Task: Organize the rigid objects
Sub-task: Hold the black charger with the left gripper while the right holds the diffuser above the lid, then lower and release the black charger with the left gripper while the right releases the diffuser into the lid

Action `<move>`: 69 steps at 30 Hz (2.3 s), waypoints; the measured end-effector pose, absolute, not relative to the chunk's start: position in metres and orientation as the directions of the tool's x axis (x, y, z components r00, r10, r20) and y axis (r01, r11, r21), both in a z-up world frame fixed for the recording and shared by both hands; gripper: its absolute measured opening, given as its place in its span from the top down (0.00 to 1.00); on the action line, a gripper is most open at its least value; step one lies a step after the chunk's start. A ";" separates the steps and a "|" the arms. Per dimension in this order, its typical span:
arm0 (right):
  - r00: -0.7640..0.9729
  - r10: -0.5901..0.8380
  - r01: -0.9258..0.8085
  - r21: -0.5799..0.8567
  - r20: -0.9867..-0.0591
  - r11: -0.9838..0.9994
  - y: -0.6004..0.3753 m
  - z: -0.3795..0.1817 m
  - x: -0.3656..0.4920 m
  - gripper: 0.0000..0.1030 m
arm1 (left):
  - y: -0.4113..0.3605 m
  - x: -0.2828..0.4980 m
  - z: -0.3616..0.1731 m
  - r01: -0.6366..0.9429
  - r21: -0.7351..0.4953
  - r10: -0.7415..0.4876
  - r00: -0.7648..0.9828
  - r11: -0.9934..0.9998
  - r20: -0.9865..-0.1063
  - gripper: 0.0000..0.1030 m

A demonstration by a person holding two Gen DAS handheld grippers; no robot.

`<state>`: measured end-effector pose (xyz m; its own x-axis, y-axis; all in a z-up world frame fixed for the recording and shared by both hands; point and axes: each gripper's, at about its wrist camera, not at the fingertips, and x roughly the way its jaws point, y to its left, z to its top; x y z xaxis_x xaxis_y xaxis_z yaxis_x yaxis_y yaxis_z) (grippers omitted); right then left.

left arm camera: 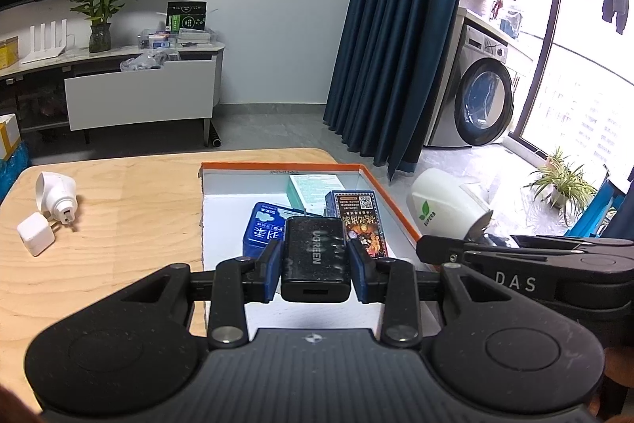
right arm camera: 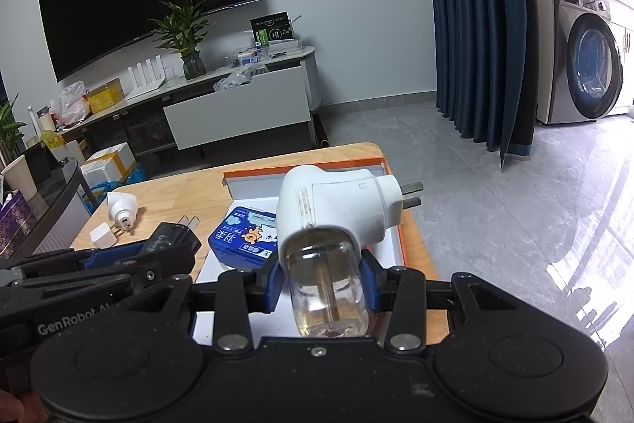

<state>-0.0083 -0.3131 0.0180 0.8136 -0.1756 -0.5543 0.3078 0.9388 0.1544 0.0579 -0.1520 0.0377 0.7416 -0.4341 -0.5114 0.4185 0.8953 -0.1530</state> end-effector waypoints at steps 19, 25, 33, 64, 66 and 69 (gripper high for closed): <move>0.802 -0.162 0.300 0.153 -0.575 0.942 -0.323 0.014 0.008 0.52 | -0.158 0.066 0.030 0.423 -0.152 -0.433 0.722 0.894 -0.540 0.65; 0.798 -0.160 0.299 0.151 -0.581 0.942 -0.325 0.012 0.012 0.52 | -0.161 0.068 0.028 0.423 -0.149 -0.431 0.718 0.894 -0.547 0.65; 0.792 -0.154 0.296 0.150 -0.591 0.943 -0.329 0.009 0.016 0.52 | -0.164 0.071 0.025 0.431 -0.148 -0.435 0.707 0.890 -0.557 0.65; 0.795 -0.210 0.342 0.136 -0.569 0.930 -0.340 0.014 0.021 0.25 | -0.173 0.078 0.015 0.452 -0.166 -0.458 0.675 0.876 -0.578 0.66; 0.796 -0.215 0.348 0.137 -0.565 0.928 -0.341 0.016 0.019 0.25 | -0.173 0.079 0.014 0.452 -0.175 -0.462 0.669 0.875 -0.583 0.66; 0.799 -0.223 0.357 0.142 -0.559 0.923 -0.341 0.019 0.016 0.25 | -0.169 0.077 0.014 0.444 -0.192 -0.465 0.667 0.876 -0.582 0.64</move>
